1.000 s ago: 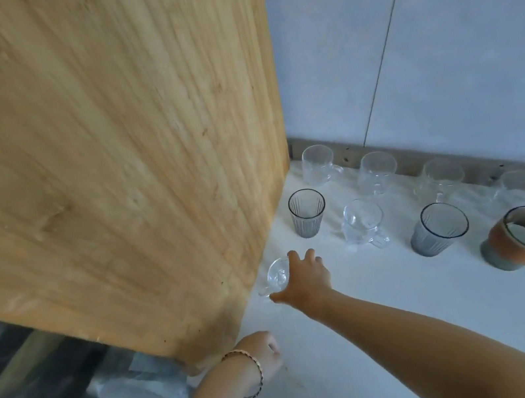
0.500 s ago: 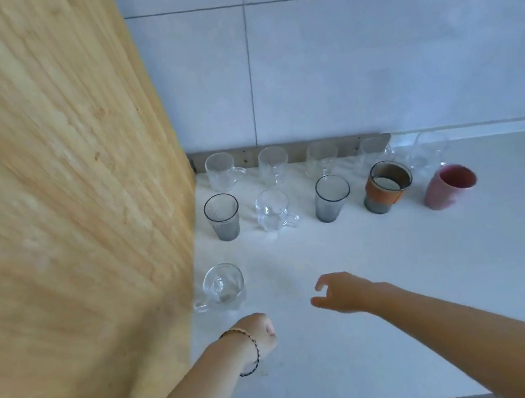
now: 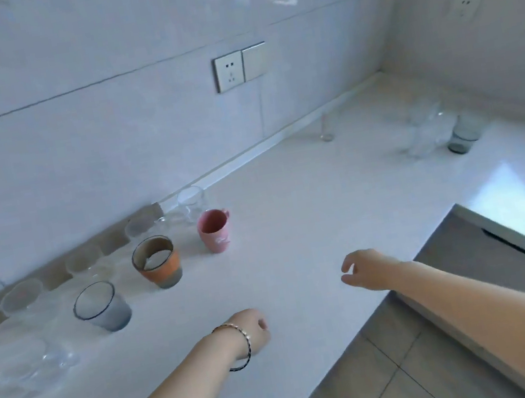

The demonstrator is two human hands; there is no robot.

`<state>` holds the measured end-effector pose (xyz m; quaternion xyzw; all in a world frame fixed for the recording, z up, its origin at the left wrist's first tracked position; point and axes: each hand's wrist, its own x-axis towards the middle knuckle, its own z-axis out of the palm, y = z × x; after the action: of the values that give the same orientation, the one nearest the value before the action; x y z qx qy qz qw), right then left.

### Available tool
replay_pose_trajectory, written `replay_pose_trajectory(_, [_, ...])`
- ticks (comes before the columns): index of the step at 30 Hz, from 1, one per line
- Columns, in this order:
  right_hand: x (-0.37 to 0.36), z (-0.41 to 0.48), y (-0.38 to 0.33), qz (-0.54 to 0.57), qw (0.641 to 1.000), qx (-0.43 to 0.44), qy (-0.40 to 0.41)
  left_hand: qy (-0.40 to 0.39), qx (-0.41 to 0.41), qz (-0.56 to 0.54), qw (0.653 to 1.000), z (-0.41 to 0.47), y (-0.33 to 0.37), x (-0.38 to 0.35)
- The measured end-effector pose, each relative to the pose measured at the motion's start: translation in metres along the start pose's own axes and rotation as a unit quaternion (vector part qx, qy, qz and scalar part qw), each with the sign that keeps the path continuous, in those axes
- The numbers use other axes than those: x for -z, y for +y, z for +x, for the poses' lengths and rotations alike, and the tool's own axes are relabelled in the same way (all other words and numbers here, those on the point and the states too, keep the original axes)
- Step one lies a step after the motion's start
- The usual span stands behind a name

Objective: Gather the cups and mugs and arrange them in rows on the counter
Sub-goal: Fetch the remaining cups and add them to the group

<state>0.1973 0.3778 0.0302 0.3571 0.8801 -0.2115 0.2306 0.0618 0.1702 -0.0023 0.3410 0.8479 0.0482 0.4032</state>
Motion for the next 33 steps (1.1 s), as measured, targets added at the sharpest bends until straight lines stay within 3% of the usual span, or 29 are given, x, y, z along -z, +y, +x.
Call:
replay_pose_trajectory(7, [0.081, 0.023, 0.157, 0.026, 0.997, -0.049, 0.044, 0.004, -0.050, 0.049, 0.998, 0.084, 0.177, 0.010])
replay_pose_trajectory(13, [0.134, 0.057, 0.257, 0.052, 0.993, -0.084, 0.062, -0.004, -0.077, 0.101, 0.992, 0.141, 0.288, 0.020])
replay_pose_trajectory(24, [0.204, 0.162, 0.342, 0.105, 0.980, -0.140, 0.099, -0.010, -0.063, 0.110, 0.992, 0.266, 0.365, 0.064])
replay_pose_trajectory(33, [0.260, 0.250, 0.368, 0.075, 0.982, -0.080, 0.154, -0.010, -0.058, 0.081, 0.995, 0.331, 0.399, 0.082])
